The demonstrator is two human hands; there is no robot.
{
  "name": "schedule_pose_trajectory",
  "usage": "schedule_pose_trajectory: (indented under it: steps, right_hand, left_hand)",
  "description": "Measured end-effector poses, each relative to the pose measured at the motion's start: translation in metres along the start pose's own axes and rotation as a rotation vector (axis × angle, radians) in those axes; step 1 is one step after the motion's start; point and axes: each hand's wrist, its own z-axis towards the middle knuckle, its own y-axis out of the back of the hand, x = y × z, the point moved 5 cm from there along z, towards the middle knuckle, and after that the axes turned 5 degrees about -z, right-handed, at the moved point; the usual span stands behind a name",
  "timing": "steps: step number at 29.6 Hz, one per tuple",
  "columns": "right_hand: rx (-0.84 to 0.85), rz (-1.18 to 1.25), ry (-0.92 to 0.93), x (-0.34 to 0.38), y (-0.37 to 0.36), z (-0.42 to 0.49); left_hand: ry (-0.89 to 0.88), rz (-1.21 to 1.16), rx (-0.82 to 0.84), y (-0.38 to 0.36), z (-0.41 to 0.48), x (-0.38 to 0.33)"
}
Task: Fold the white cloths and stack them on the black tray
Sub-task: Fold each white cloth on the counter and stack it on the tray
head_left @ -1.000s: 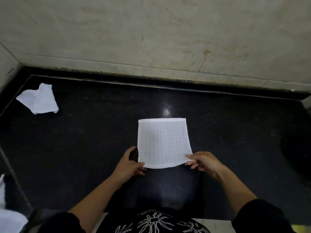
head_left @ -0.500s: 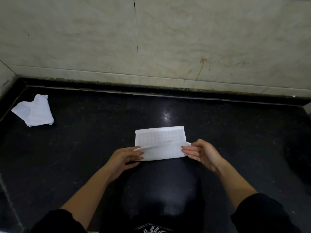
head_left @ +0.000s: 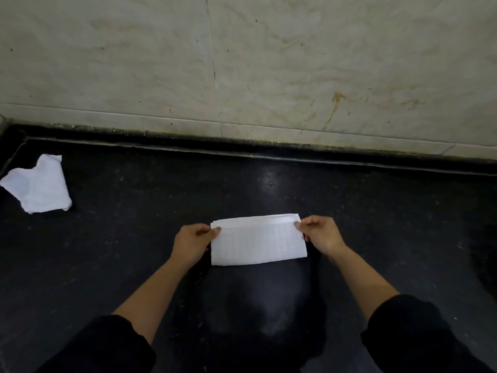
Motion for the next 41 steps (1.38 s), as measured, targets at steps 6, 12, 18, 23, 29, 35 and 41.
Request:
schedule_pose_trajectory:
  steps: [6, 12, 18, 23, 29, 35, 41]
  right_hand:
    - [-0.102, -0.202, 0.051, 0.001, -0.009, 0.015]
    - [-0.180, -0.421, 0.049, -0.002, -0.011, 0.008]
    - [-0.255, -0.350, 0.033, -0.008, 0.005, -0.012]
    - [-0.161, -0.187, -0.016, -0.033, 0.005, -0.033]
    - [-0.009, 0.227, -0.145, -0.044, -0.008, -0.053]
    - [0.045, 0.210, -0.184, -0.047, -0.007, -0.066]
    - [0.147, 0.222, -0.277, -0.070, -0.003, -0.093]
  left_hand:
    - [-0.019, 0.139, -0.102, -0.004, 0.013, 0.001]
    - [-0.060, 0.236, -0.137, -0.007, 0.012, -0.002]
    - [0.001, 0.224, -0.142, -0.002, -0.008, 0.009]
    - [0.045, 0.170, -0.130, -0.001, -0.043, 0.028]
    - [0.070, 0.005, -0.038, -0.017, -0.060, 0.034]
    - [0.170, -0.083, -0.004, -0.015, -0.071, 0.039]
    - [0.322, -0.113, 0.199, -0.010, -0.097, 0.063]
